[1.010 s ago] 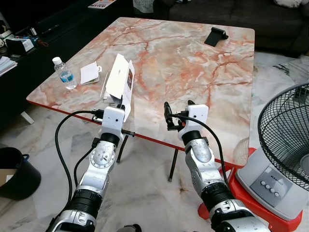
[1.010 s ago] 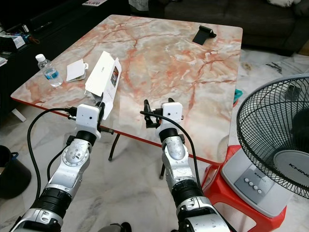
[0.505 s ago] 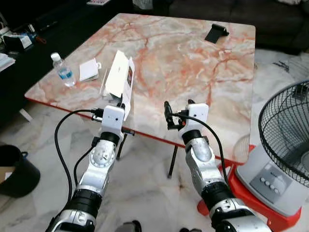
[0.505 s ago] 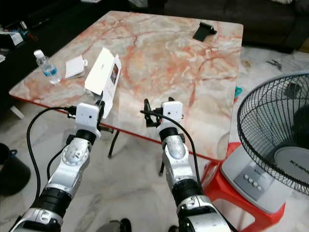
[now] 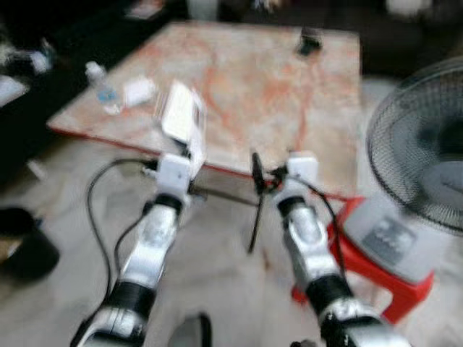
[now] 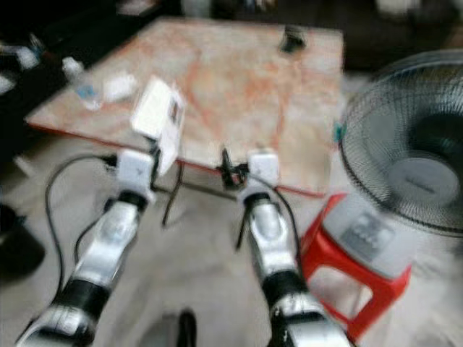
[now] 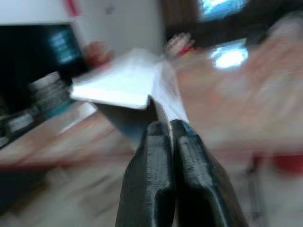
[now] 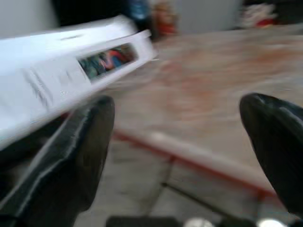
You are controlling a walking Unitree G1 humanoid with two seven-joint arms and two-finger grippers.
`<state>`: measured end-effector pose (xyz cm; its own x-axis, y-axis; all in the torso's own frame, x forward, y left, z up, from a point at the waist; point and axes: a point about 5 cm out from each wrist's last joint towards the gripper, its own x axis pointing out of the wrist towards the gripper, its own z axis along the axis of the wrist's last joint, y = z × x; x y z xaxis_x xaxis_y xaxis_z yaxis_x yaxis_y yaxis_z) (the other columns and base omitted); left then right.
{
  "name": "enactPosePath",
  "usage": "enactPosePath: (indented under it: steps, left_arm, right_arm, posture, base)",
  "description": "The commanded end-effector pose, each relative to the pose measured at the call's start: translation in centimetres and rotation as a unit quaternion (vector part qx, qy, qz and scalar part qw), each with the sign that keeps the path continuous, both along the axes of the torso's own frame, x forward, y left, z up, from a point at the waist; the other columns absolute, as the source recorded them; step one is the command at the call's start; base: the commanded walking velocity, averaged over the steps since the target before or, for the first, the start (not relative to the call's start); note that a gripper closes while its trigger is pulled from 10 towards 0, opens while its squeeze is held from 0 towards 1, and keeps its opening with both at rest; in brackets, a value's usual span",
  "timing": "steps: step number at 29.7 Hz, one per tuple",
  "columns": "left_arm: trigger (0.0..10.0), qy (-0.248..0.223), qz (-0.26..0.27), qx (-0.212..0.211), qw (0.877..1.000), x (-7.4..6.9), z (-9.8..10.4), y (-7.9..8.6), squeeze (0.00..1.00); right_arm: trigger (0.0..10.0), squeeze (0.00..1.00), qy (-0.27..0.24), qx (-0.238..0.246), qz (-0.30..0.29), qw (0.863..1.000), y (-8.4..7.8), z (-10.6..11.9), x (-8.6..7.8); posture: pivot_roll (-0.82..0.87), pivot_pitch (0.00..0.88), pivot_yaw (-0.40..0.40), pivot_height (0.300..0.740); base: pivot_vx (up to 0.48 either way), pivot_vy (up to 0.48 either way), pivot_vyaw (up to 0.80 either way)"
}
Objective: Picking trash to rubbish bin
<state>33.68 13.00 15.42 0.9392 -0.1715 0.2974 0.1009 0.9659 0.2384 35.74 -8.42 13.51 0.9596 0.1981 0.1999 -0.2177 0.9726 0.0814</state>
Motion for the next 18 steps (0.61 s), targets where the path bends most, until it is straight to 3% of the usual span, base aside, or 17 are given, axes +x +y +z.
enactPosePath:
  steps: [1, 18]
  left_arm:
    - [10.0, 0.005, 0.003, 0.003, 1.000, 0.05, -0.14, 0.06, 0.00]
    - [10.0, 0.007, 0.004, 0.001, 1.000, 0.01, -0.24, 0.20, 0.00]
  right_arm:
    - [10.0, 0.00, 0.009, -0.001, 0.006, 1.000, 0.31, -0.50, -0.25]
    - [10.0, 0.00, 0.010, -0.003, 0.006, 1.000, 0.23, -0.61, -0.23]
  posture:
    - [0.12, 0.139, 0.065, 0.728]
    - [0.11, 0.145, 0.060, 0.728]
  base:
    - [-0.262, 0.000, 0.00]
    - [-0.261, 0.000, 0.00]
